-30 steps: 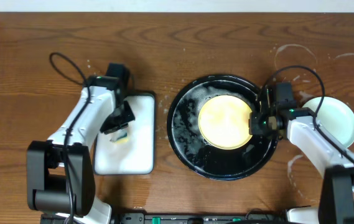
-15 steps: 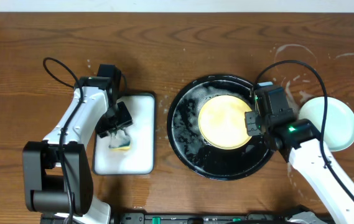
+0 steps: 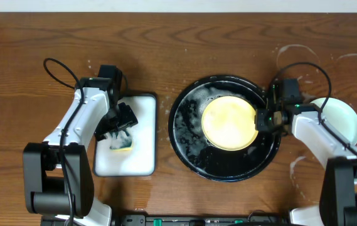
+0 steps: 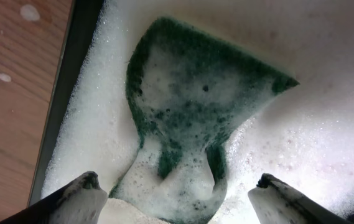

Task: Clean dirty plates on tray and stack at the side
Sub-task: 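Tilt and lift the yellow plate out of the tray with the right gripper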

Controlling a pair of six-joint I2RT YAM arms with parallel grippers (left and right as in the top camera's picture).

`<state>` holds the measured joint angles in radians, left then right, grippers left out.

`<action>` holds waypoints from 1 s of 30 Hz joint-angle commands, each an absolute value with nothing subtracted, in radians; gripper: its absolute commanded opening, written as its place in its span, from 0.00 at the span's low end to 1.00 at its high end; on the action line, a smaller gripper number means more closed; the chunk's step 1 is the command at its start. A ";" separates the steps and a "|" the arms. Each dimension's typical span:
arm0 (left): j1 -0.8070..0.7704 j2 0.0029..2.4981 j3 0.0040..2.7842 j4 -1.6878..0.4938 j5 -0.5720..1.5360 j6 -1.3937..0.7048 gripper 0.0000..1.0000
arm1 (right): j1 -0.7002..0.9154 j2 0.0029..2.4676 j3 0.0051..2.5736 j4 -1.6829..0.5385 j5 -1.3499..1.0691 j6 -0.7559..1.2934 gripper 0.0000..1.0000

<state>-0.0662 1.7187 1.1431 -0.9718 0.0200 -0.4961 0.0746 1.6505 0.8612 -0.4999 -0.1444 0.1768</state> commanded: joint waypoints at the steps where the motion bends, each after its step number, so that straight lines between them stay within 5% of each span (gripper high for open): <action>1: -0.063 1.712 1.146 -0.978 0.015 -0.490 0.81 | 0.061 1.693 0.867 -0.476 -0.313 0.163 0.19; 6: -0.063 1.712 1.146 -0.978 0.015 -0.490 0.82 | 0.061 1.723 0.867 -0.480 -0.318 0.158 0.17; 8: -0.063 1.712 1.146 -0.978 0.015 -0.490 0.82 | 0.056 1.722 0.868 -0.476 -0.314 0.156 0.01; 18: -0.063 1.712 1.146 -0.978 0.015 -0.490 0.82 | 0.068 1.591 0.901 -0.503 -0.244 0.156 0.01; 30: -0.063 1.712 1.146 -0.978 0.015 -0.490 0.83 | 0.363 1.298 0.908 -0.618 0.423 0.113 0.01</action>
<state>-0.0662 1.7187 1.1431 -0.9722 0.0204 -0.4961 0.2943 1.3243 0.8948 -0.6128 0.1547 0.1551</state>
